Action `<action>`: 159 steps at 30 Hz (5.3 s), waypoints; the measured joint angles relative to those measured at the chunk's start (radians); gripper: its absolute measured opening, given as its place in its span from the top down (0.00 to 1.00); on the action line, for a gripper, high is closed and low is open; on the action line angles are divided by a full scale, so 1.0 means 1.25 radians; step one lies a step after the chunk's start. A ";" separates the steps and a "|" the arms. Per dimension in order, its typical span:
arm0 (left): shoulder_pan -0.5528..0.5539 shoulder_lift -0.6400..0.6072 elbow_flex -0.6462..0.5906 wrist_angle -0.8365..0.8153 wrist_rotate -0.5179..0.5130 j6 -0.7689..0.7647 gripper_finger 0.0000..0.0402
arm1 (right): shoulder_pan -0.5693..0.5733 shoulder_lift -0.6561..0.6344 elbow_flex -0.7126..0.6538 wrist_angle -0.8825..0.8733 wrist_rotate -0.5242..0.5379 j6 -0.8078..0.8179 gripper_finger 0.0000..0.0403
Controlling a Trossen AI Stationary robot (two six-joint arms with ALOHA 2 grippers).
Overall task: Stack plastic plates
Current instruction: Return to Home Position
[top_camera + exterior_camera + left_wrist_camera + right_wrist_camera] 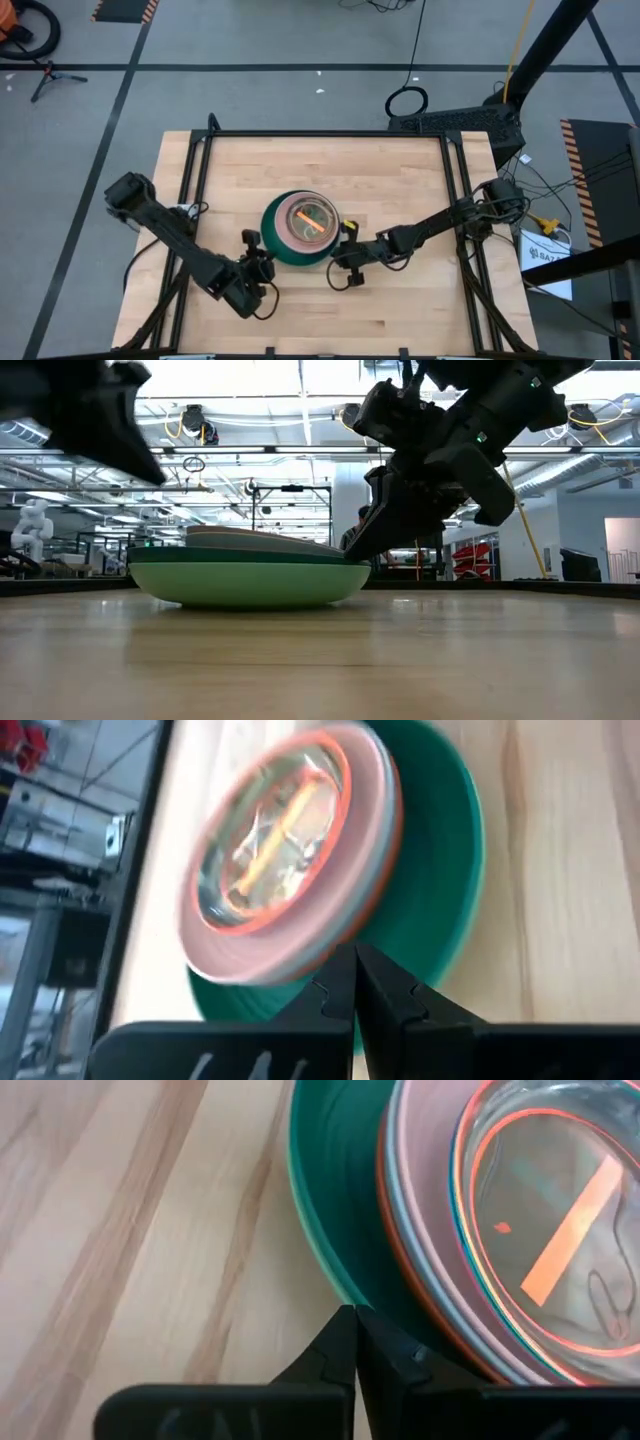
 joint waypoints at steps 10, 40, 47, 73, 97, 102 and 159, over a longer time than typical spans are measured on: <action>0.075 -0.229 -0.114 0.283 0.086 0.346 0.99 | -0.012 -0.056 -0.023 0.012 -0.025 -0.098 1.00; 0.505 -1.069 -0.609 0.536 0.683 0.465 0.99 | -0.152 -0.854 -0.608 0.330 -0.139 -0.135 1.00; 0.505 -1.078 -0.620 0.538 0.690 0.455 0.99 | -0.151 -1.033 -0.726 0.335 -0.099 -0.142 1.00; 0.505 -1.074 -0.649 0.499 0.637 0.345 0.99 | -0.149 -1.385 -0.750 0.100 -0.188 -0.257 1.00; 0.505 -1.074 -0.648 0.496 0.637 0.346 0.99 | -0.150 -1.380 -0.750 -0.053 -0.186 -0.201 0.97; 0.505 -1.074 -0.648 0.496 0.637 0.346 0.99 | -0.150 -1.380 -0.750 -0.053 -0.186 -0.201 0.97; 0.505 -1.073 -0.648 0.497 0.637 0.346 0.99 | -0.150 -1.380 -0.751 -0.055 -0.185 -0.201 0.97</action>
